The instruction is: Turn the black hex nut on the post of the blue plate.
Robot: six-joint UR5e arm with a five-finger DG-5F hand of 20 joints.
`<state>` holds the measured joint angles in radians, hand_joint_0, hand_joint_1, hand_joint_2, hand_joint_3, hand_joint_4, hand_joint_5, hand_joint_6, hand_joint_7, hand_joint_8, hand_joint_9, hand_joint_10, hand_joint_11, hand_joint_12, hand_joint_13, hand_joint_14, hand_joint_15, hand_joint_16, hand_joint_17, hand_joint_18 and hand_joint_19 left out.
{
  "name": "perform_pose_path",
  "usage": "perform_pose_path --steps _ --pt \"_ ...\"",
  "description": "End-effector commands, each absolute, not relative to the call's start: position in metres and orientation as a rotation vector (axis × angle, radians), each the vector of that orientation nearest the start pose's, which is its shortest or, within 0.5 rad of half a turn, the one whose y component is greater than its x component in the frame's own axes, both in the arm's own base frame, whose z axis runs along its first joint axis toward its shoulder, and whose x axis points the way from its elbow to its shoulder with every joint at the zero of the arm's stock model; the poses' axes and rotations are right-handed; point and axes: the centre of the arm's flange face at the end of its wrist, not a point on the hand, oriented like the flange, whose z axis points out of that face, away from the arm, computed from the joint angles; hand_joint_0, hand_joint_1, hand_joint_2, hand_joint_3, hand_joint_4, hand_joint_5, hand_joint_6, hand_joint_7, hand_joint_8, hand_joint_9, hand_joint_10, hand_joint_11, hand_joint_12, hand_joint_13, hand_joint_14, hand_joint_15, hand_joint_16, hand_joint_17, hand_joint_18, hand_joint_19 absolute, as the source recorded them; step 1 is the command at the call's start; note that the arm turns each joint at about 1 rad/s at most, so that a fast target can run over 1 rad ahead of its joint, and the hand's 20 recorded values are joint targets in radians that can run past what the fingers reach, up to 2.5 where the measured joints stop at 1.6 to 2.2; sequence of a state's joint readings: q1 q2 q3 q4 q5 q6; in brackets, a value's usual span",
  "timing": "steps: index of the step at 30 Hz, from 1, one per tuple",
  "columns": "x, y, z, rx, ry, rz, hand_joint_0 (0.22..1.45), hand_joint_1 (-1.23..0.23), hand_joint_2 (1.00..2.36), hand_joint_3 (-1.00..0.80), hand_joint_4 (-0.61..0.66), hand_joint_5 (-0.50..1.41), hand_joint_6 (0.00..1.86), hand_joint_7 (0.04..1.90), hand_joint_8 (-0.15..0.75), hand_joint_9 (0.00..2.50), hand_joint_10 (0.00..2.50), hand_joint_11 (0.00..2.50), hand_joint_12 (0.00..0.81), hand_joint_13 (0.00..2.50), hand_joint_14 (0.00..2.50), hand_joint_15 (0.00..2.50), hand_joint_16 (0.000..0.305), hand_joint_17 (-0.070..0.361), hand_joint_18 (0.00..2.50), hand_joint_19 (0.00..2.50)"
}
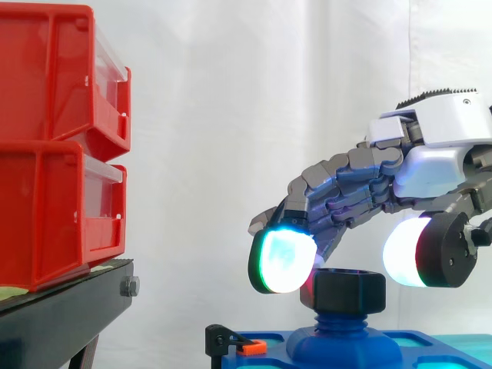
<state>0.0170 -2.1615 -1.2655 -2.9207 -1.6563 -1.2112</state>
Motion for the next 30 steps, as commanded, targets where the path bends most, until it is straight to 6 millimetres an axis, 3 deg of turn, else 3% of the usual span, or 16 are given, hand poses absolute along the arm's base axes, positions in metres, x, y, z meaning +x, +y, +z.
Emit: perform_pose_path --steps 1,30 --pt "0.707 -0.116 0.299 0.215 1.633 0.358 0.45 -0.64 1.00 -0.50 0.26 -0.22 0.50 0.92 0.268 0.22 0.00 0.05 0.370 0.29 0.00 0.10 0.058 0.129 0.38 0.55" --pt "0.700 -0.139 0.299 0.184 1.638 0.383 0.46 -0.59 1.00 -0.50 0.26 -0.22 0.50 0.92 0.268 0.24 0.00 0.06 0.364 0.33 0.01 0.12 0.056 0.127 0.40 0.56"
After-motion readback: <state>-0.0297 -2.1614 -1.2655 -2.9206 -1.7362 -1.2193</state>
